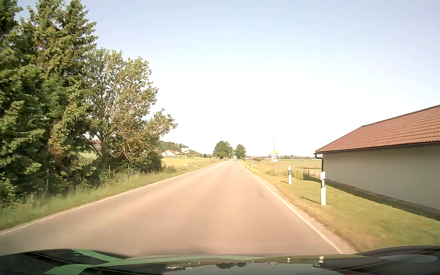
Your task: Follow the waypoints while adhering to traffic rules and regulations
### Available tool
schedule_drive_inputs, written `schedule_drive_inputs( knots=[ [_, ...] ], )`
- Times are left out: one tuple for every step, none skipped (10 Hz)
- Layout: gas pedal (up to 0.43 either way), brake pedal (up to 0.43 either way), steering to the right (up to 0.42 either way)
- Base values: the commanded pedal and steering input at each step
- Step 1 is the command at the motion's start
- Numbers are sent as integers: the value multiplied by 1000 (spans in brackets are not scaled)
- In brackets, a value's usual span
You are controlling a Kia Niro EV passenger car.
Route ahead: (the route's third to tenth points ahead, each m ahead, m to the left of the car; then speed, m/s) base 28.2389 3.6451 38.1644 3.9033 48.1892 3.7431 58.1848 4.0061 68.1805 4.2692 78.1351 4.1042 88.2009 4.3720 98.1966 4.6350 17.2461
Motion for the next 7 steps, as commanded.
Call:
schedule_drive_inputs(
  knots=[
    [177, 0, -12],
    [197, 0, -11],
    [220, 0, -9],
    [228, 0, -6],
    [228, 0, -4],
    [240, 0, -4],
    [240, 0, -3]
  ],
)
